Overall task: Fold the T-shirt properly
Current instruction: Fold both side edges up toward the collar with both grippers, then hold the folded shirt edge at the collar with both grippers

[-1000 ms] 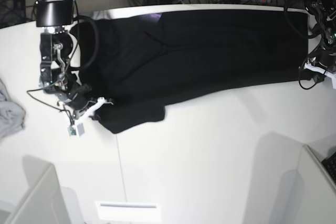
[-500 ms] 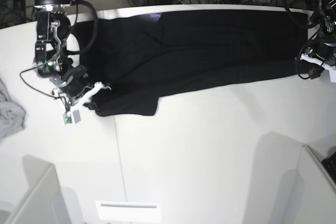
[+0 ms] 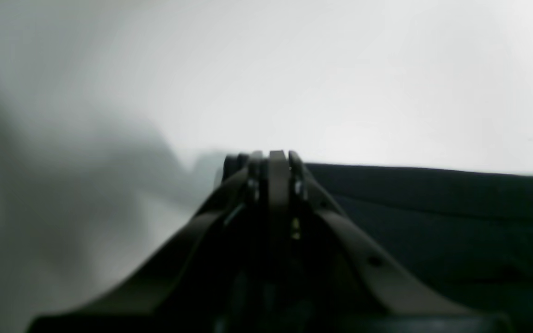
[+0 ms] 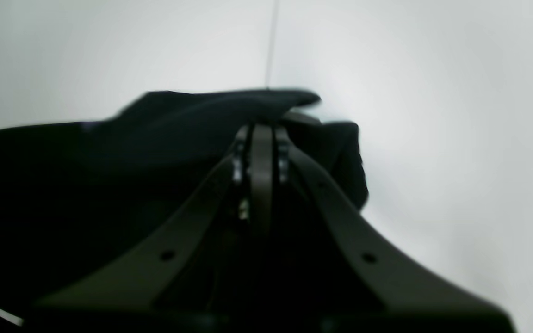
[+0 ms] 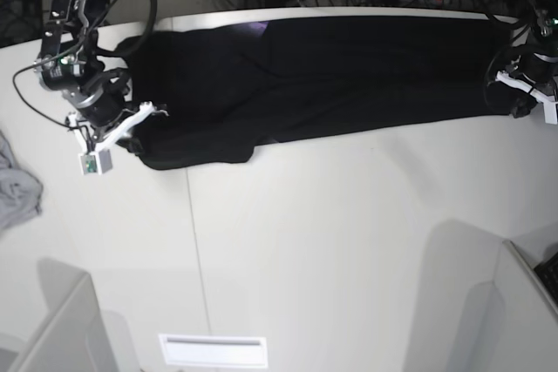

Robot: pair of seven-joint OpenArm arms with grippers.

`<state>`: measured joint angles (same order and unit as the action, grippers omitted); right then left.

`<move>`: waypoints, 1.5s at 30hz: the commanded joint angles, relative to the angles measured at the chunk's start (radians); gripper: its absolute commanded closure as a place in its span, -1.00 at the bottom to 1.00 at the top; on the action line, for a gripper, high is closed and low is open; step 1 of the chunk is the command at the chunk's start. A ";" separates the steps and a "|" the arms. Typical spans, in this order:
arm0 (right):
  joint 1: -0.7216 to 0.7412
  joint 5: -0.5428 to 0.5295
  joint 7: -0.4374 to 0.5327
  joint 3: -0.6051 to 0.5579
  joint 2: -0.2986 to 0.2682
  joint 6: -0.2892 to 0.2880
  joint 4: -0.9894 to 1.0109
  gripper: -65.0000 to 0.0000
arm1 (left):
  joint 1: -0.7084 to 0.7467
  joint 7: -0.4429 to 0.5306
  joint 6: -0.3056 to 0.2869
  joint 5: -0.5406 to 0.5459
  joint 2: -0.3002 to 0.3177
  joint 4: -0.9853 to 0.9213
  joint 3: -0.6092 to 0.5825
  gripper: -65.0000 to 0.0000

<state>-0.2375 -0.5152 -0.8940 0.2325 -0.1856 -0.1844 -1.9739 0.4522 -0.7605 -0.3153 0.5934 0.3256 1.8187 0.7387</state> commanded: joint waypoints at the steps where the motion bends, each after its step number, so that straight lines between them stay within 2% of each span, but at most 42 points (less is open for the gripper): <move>1: -0.003 -0.004 0.003 0.018 -0.004 -0.005 -0.017 1.00 | 0.009 0.020 -0.002 0.009 0.017 0.025 0.008 1.00; 4: -0.027 -0.004 -0.035 0.044 -0.001 -0.007 -0.021 1.00 | 0.017 0.020 -0.002 0.007 0.017 0.026 0.009 1.00; 12: -0.113 -0.010 -0.035 0.055 -0.001 -0.007 -0.032 1.00 | 0.047 0.020 -0.002 0.001 0.019 0.025 0.008 1.00; 14: -0.132 -0.063 -0.032 0.057 -0.004 -0.007 -0.032 1.00 | 0.058 0.020 -0.002 0.001 0.020 0.023 0.008 1.00; 18: -0.148 -0.217 -0.037 0.137 -0.015 -0.007 -0.032 1.00 | 0.070 0.020 -0.002 0.001 0.022 0.023 0.009 1.00; 22: -0.178 -0.288 -0.037 0.158 -0.056 -0.007 -0.032 1.00 | 0.086 0.020 -0.002 0.001 0.022 0.023 0.008 1.00; 32: -0.225 -0.285 -0.037 0.153 -0.059 -0.007 -0.021 1.00 | 0.156 0.020 -0.003 0.001 0.022 0.023 0.008 1.00; 37: -0.225 -0.285 -0.037 0.158 -0.062 -0.005 0.046 1.00 | 0.184 0.020 -0.003 -0.002 0.019 0.022 0.000 1.00; 45: -0.222 -0.283 -0.037 0.153 -0.062 -0.005 0.055 1.00 | 0.188 0.020 -0.005 -0.109 -0.010 0.016 -0.001 1.00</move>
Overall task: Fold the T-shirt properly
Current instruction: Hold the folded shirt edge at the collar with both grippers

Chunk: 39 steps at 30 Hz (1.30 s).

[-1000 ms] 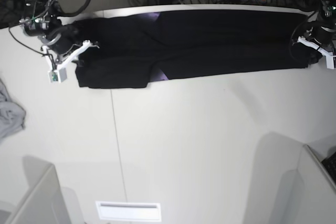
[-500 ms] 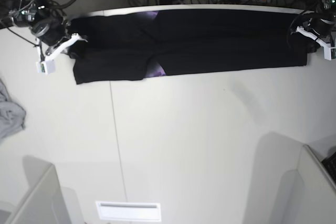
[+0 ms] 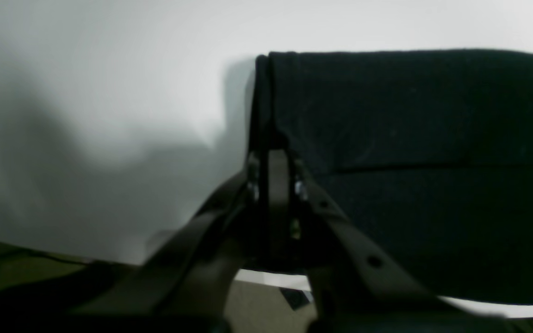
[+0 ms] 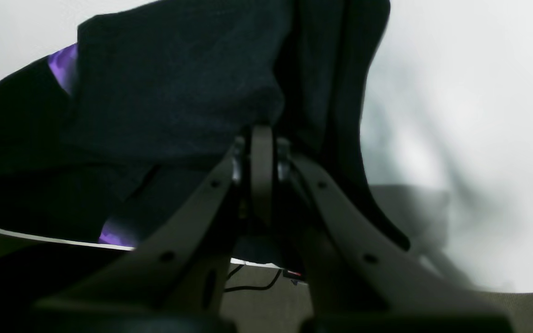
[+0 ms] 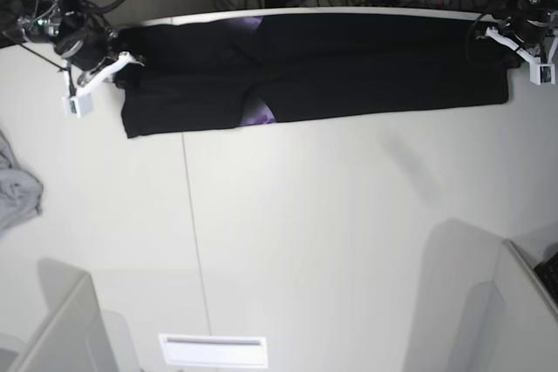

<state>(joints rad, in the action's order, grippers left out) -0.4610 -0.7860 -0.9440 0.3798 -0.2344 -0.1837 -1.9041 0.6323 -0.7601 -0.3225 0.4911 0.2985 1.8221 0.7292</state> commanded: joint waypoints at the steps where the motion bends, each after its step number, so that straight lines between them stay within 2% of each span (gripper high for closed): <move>1: 0.001 -0.013 0.013 0.006 -0.013 -0.003 -0.013 1.00 | 0.010 0.020 0.003 -0.013 0.015 0.012 0.008 1.00; 10: 0.000 -0.013 -0.017 0.011 -0.030 0.000 -0.013 1.00 | 0.024 0.020 0.001 -0.010 0.015 0.012 0.007 1.00; 11: 0.000 -0.013 -0.022 0.014 -0.030 0.000 -0.013 0.96 | 0.030 0.020 0.001 -0.010 0.015 0.014 0.007 1.00; 17: 0.000 -0.014 -0.023 0.014 -0.027 0.000 -0.013 0.39 | 0.034 0.020 0.001 -0.012 0.015 0.014 0.008 1.00; 19: -0.003 -0.016 -0.023 0.014 -0.024 0.000 -0.013 0.19 | 0.034 0.020 0.001 -0.012 0.015 0.014 0.010 0.73; 21: -0.020 -0.020 -0.008 0.018 -0.023 -0.003 -0.019 0.09 | 0.034 0.020 0.001 -0.010 0.015 0.015 0.016 0.44; 26: -0.069 -0.020 0.076 0.068 -0.001 -0.007 -0.071 0.09 | 0.048 0.020 0.001 -0.004 0.012 0.054 0.019 -0.26; 29: -0.069 -0.020 0.075 0.069 -0.001 -0.032 -0.087 0.09 | 0.065 0.021 0.001 -0.001 -0.011 0.101 0.019 -0.44; 31: -0.063 -0.020 0.075 0.069 0.002 -0.096 -0.085 0.11 | 0.067 0.021 0.001 -0.001 -0.045 0.133 0.048 -0.39; 33: -0.061 -0.020 0.075 0.068 0.005 -0.175 -0.085 0.30 | 0.054 0.024 0.001 -0.001 -0.089 0.140 0.092 -0.21; 35: -0.048 -0.020 0.073 0.066 0.007 -0.253 -0.084 0.65 | 0.018 0.024 -0.002 -0.001 -0.126 0.143 0.132 0.25; 36: -0.038 -0.020 0.073 0.061 0.007 -0.276 -0.079 0.89 | 0.002 0.023 -0.019 -0.001 -0.143 0.136 0.149 0.62; 37: -0.032 -0.017 0.073 0.049 0.007 -0.284 -0.074 1.00 | -0.009 0.023 -0.040 -0.001 -0.154 0.135 0.160 0.99; 39: -0.025 -0.016 0.073 0.020 0.007 -0.274 -0.058 1.00 | -0.027 0.021 -0.086 -0.006 -0.163 0.132 0.165 1.00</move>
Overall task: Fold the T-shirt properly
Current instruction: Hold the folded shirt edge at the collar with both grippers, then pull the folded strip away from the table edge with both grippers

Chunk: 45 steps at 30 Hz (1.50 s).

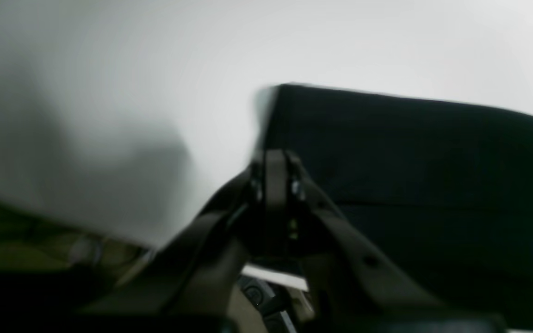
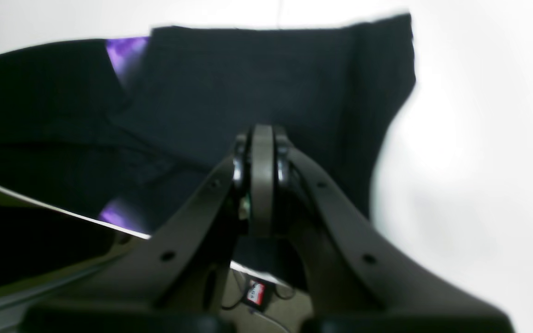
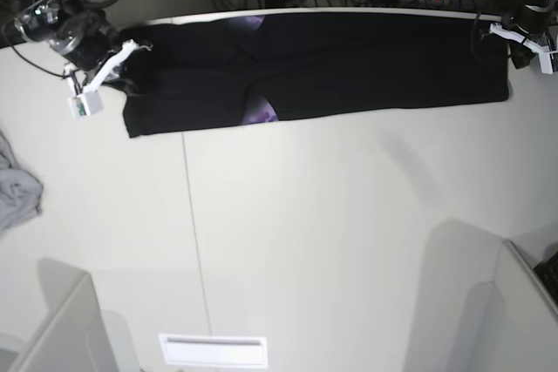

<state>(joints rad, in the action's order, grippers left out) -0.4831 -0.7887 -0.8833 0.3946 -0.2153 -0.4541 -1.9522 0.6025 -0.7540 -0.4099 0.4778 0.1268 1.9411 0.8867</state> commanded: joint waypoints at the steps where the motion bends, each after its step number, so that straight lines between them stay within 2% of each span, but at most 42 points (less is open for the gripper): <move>1: 0.005 -0.013 0.013 -0.007 -0.013 -0.001 -0.002 1.00 | -0.003 0.015 -0.004 0.003 0.009 0.007 0.005 1.00; 6: 0.056 -0.013 0.014 -0.078 -0.013 0.007 0.084 1.00 | -0.057 0.015 -0.004 0.002 0.015 -0.093 0.005 1.00; 10: 0.111 -0.011 0.022 -0.115 -0.013 0.061 0.195 1.00 | -0.094 0.015 -0.004 -0.011 0.020 -0.213 0.005 1.00; 15: 0.162 -0.011 0.022 -0.122 -0.016 0.079 0.308 1.00 | -0.191 0.023 -0.004 -0.219 0.029 -0.385 -0.062 1.00; 18: 0.186 -0.010 0.023 -0.122 -0.022 0.081 0.356 1.00 | -0.243 0.023 -0.004 -0.267 0.015 -0.434 -0.070 1.00; 21: 0.226 0.013 0.025 -0.116 -0.029 0.081 0.414 1.00 | -0.281 0.018 -0.004 -0.276 0.004 -0.434 -0.090 1.00; 24: 0.289 0.134 0.054 -0.116 -0.032 0.081 0.475 1.00 | -0.316 0.015 -0.001 -0.276 0.007 -0.434 -0.140 1.00; 29: 0.409 0.274 0.074 -0.119 -0.029 0.074 0.583 1.00 | -0.338 0.015 0.110 -0.270 0.006 -0.432 -0.245 1.00; 32: 0.473 0.283 0.080 -0.119 -0.036 0.074 0.649 1.00 | -0.344 0.015 0.122 -0.267 0.004 -0.431 -0.291 1.00; 36: 0.515 0.283 0.072 -0.121 -0.039 0.073 0.663 1.00 | -0.355 0.015 0.122 -0.274 -0.005 -0.380 -0.291 1.00; 40: 0.519 0.282 0.048 -0.121 -0.031 0.073 0.587 1.00 | -0.355 0.012 0.122 -0.270 -0.005 -0.273 -0.217 1.00; 42: 0.504 0.279 0.026 -0.121 -0.025 0.071 0.523 1.00 | -0.358 -0.025 0.122 -0.265 -0.003 -0.226 -0.189 1.00; 45: 0.498 0.279 -0.001 -0.121 0.007 0.071 0.408 1.00 | -0.382 -0.129 0.119 -0.264 -0.003 -0.136 -0.145 1.00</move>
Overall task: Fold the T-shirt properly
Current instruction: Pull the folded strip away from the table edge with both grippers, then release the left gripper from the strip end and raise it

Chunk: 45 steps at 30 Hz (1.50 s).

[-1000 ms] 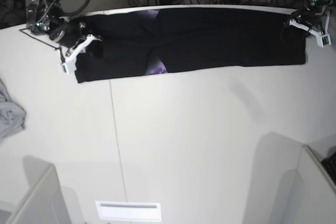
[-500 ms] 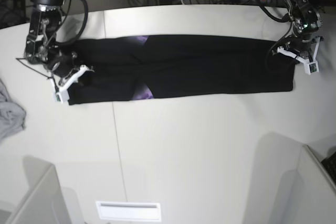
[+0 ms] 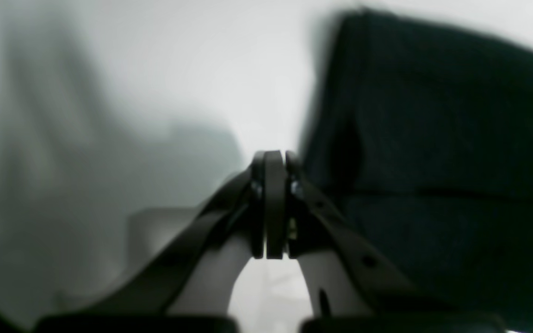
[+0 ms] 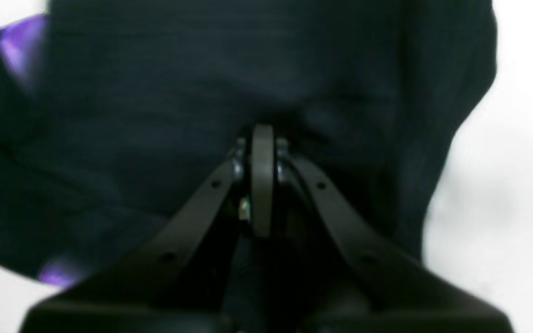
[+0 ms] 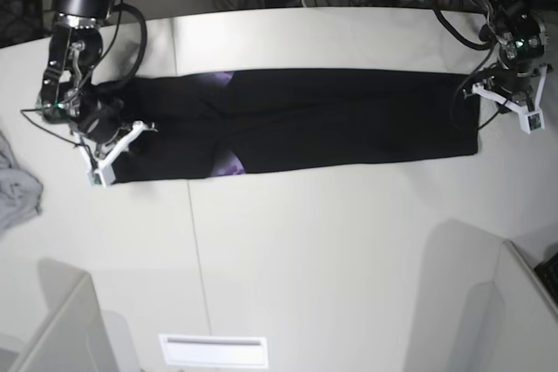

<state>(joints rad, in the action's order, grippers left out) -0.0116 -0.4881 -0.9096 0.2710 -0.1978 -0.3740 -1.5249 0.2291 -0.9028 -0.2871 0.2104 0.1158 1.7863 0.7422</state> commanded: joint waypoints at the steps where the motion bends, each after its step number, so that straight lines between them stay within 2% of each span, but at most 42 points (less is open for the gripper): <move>1: 0.020 -0.022 0.004 0.003 -0.004 -0.009 -0.064 1.00 | -0.017 -0.009 -0.005 0.004 0.008 0.054 0.015 1.00; 4: 0.017 -0.024 -0.069 0.003 0.019 -0.009 -0.185 1.00 | -0.026 -0.077 -0.007 0.005 0.008 0.140 0.050 1.00; 6: 0.003 -0.024 -0.099 0.004 0.033 -0.009 -0.260 1.00 | -0.017 -0.088 -0.024 0.017 0.006 0.171 0.067 1.00; 11: -0.061 -0.024 -0.115 0.001 0.074 -0.009 -0.381 1.00 | 0.010 -0.088 -0.165 0.168 0.015 0.119 0.155 1.00; 16: -0.101 -0.024 -0.115 0.000 0.096 -0.010 -0.389 1.00 | 0.020 -0.086 -0.219 0.241 0.015 0.045 0.239 0.98; 20: -0.110 -0.024 -0.115 0.000 0.097 -0.010 -0.389 1.00 | 0.025 -0.082 -0.269 0.241 0.015 -0.013 0.248 -0.08; 21: -0.113 -0.024 -0.115 0.000 0.097 -0.010 -0.389 1.00 | 0.025 -0.082 -0.281 0.241 0.015 -0.033 0.247 -0.29; 23: -0.121 -0.024 -0.115 0.000 0.097 -0.029 -0.389 1.00 | 0.017 -0.080 -0.295 0.241 0.017 -0.078 0.245 -0.56; 28: -0.143 -0.024 -0.115 0.000 0.114 -0.092 -0.389 1.00 | -0.010 -0.034 -0.340 0.240 0.022 -0.148 0.242 -0.59; 31: -0.149 -0.024 -0.115 0.000 0.117 -0.098 -0.389 1.00 | -0.009 0.000 -0.344 0.241 0.023 -0.156 0.201 -0.59; 37: -0.164 -0.024 -0.115 0.000 0.117 -0.098 -0.389 1.00 | -0.009 0.001 -0.344 0.245 0.015 -0.099 0.179 -0.59; 45: -0.166 -0.024 -0.115 0.000 0.119 -0.098 -0.389 1.00 | -0.064 0.006 -0.338 0.240 0.022 -0.219 0.133 -0.59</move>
<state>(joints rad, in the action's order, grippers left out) -0.1867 -0.4969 -1.0439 0.2680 -0.0731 -0.4648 -1.8961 0.1692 -0.9218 -0.6224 0.4374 0.1196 1.5524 0.8703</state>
